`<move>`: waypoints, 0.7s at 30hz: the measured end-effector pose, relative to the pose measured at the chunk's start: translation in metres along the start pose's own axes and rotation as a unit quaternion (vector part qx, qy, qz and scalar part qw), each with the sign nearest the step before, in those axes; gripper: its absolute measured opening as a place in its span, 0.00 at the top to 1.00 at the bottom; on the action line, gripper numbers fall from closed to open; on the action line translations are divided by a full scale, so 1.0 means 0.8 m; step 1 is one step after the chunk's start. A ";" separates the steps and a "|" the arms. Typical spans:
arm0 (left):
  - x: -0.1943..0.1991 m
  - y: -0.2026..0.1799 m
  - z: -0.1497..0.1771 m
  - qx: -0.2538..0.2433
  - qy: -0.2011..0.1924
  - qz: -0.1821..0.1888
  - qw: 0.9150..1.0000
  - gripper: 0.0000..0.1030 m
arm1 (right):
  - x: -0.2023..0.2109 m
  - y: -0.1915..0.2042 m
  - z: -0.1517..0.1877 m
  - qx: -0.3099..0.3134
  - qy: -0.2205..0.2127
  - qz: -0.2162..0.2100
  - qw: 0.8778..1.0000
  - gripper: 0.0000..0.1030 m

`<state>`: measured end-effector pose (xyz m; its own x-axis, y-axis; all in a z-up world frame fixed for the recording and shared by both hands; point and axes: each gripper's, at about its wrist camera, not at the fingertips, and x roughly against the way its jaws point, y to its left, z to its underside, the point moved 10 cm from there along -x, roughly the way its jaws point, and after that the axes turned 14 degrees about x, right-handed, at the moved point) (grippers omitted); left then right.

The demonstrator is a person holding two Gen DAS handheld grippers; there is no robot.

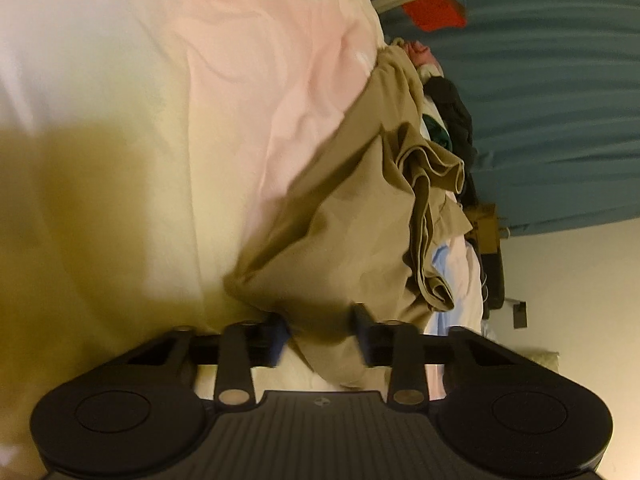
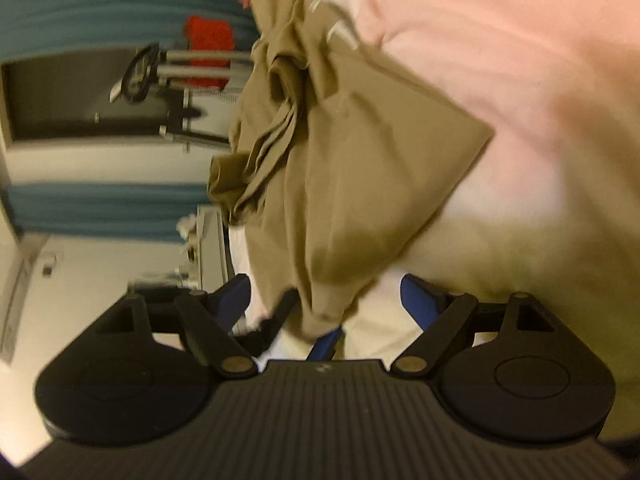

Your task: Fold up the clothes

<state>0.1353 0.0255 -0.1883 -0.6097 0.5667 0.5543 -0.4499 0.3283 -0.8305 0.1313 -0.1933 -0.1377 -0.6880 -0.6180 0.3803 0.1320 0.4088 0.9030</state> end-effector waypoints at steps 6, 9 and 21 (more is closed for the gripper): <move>0.021 -0.006 -0.007 0.011 -0.012 0.035 0.999 0.91 | 0.007 -0.023 -0.017 -0.034 -0.047 0.023 0.998 0.47; 0.020 -0.006 -0.005 0.007 -0.012 0.031 0.999 0.91 | 0.012 -0.039 -0.028 -0.034 -0.059 0.053 0.996 0.66; 0.030 -0.029 0.039 -0.071 0.049 0.040 0.995 0.44 | 0.020 -0.022 -0.036 0.021 -0.077 0.058 0.995 0.85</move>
<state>0.1106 0.0079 -0.1539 -0.5700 0.6641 0.4837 -0.3017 0.3784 -0.8751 0.1387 -0.2299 -0.1413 -0.7721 -0.4557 0.4429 0.1893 0.5004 0.8449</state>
